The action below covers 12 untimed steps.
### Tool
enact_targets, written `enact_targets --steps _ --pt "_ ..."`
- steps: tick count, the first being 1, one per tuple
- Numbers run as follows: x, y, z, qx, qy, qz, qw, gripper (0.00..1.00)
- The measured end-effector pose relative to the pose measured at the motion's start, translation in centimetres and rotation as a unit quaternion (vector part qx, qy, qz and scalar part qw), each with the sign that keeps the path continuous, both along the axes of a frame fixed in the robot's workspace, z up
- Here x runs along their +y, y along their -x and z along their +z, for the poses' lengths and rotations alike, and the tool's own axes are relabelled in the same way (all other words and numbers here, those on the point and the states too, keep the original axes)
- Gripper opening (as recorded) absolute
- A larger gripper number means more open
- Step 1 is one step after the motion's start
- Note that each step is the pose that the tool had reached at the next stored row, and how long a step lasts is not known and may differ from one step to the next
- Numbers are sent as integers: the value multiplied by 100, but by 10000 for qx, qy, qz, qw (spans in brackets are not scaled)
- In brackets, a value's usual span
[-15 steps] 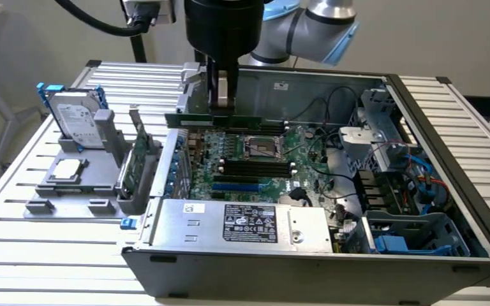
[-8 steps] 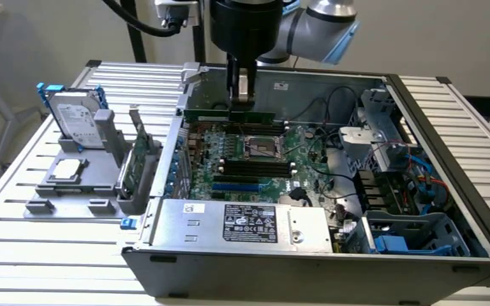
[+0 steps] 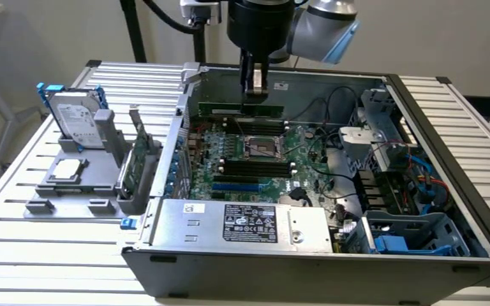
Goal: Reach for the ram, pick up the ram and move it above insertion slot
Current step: 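Pick up the ram and move it above insertion slot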
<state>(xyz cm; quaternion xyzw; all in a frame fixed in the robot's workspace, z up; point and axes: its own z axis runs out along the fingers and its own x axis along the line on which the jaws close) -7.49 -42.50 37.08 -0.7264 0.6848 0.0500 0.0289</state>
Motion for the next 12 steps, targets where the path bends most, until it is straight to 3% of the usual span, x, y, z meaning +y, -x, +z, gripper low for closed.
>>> enact_targets --steps 6,12 --pt "178 -137 -78 0 3 0 10000 14" --pt "308 -218 -129 0 4 -2 10000 14"
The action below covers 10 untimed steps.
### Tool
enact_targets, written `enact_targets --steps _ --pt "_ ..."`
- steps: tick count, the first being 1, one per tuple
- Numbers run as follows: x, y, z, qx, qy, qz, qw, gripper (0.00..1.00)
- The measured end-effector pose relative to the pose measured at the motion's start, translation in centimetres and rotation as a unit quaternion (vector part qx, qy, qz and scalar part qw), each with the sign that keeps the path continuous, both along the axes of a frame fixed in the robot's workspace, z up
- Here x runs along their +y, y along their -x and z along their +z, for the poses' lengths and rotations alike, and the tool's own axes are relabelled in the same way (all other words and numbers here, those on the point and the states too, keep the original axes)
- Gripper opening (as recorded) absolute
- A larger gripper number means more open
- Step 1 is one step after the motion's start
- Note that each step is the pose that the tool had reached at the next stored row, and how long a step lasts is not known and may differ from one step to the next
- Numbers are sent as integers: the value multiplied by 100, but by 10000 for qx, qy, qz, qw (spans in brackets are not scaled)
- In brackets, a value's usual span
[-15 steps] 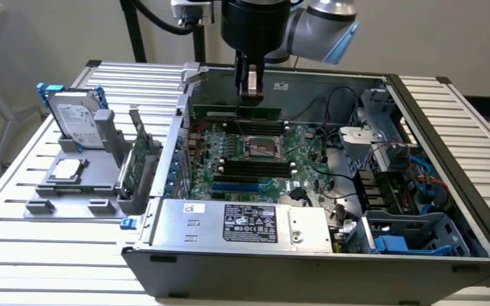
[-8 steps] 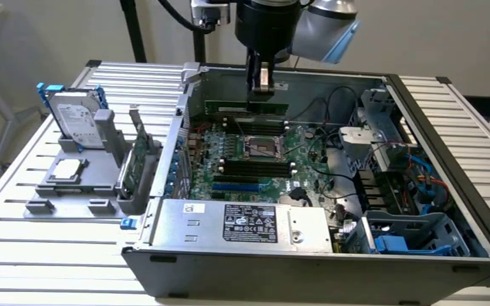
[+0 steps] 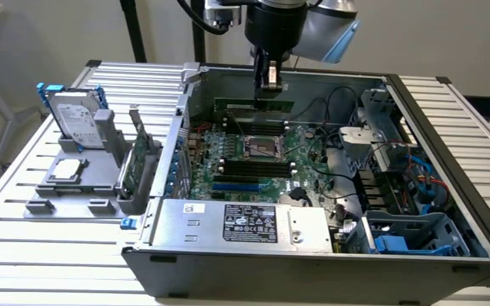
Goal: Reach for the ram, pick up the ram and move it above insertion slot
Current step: 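Pick up the ram and move it above insertion slot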
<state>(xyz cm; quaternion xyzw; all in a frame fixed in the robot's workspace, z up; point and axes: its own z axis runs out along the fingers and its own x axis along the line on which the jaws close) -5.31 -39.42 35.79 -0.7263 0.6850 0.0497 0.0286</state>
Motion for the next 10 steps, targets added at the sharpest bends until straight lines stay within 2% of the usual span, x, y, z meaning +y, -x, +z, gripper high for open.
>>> enact_targets --steps 3,10 --pt "43 -31 -4 0 0 -4 10000 14" --pt "49 -71 -4 0 -2 -7 10000 14"
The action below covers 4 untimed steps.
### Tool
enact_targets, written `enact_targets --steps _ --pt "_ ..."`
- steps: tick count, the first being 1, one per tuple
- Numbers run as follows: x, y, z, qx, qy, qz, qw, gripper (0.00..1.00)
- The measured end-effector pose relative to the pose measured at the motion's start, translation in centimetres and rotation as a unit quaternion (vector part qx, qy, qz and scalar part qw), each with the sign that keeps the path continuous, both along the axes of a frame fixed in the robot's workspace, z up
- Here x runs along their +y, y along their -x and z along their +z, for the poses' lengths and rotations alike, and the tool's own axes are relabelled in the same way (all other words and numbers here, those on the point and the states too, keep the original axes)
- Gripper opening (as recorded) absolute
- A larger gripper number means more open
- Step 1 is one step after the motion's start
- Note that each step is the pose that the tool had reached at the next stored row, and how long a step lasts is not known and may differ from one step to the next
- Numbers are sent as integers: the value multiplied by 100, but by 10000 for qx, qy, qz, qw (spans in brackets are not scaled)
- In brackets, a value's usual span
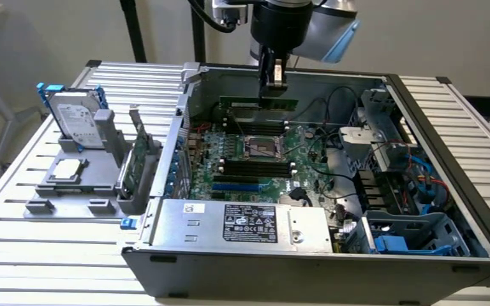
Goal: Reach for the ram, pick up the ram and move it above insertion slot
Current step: 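Pick up the ram and move it above insertion slot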
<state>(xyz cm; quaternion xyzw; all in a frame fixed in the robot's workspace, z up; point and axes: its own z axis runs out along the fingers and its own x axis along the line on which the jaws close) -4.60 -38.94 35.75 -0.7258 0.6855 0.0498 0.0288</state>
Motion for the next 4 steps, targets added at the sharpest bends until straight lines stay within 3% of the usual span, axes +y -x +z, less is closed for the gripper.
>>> enact_targets --steps 4 --pt "0 0 0 0 0 1 10000 14"
